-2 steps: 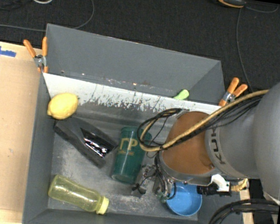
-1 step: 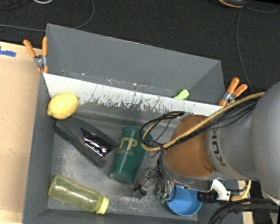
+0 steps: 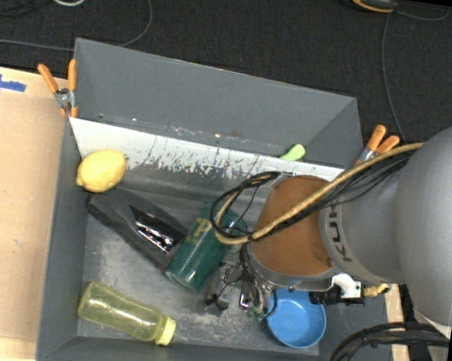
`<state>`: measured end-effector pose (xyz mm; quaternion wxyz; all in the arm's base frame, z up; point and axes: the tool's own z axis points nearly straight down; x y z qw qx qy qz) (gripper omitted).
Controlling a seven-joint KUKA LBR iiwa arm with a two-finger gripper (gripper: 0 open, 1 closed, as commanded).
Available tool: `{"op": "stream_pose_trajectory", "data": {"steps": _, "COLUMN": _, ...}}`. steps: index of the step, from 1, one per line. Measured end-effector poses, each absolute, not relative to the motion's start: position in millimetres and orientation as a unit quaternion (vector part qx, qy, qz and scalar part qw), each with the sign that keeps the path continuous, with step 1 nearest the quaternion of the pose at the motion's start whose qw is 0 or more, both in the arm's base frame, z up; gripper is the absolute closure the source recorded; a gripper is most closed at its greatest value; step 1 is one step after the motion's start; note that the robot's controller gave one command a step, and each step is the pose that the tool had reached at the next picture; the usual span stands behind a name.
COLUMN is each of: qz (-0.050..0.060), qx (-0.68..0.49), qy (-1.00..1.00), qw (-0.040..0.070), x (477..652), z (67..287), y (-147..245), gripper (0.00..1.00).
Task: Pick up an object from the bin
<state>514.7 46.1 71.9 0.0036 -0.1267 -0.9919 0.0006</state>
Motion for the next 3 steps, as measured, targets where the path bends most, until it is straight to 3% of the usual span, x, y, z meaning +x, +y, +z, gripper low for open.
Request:
{"op": "stream_pose_trajectory", "data": {"steps": 1, "qz": 0.002, "qx": -0.253, "qy": -0.967, "qw": 0.005, "x": 501.2, "z": 80, "y": 25, "gripper": 1.00}}
{"op": "stream_pose_trajectory", "data": {"steps": 2, "qz": 0.000, "qx": -0.168, "qy": -0.986, "qw": 0.005, "x": 534.6, "z": 70, "y": 45, "gripper": 1.00}}
{"op": "stream_pose_trajectory", "data": {"steps": 3, "qz": 0.000, "qx": -0.195, "qy": -0.981, "qw": 0.004, "x": 525.4, "z": 70, "y": 40, "gripper": 1.00}}
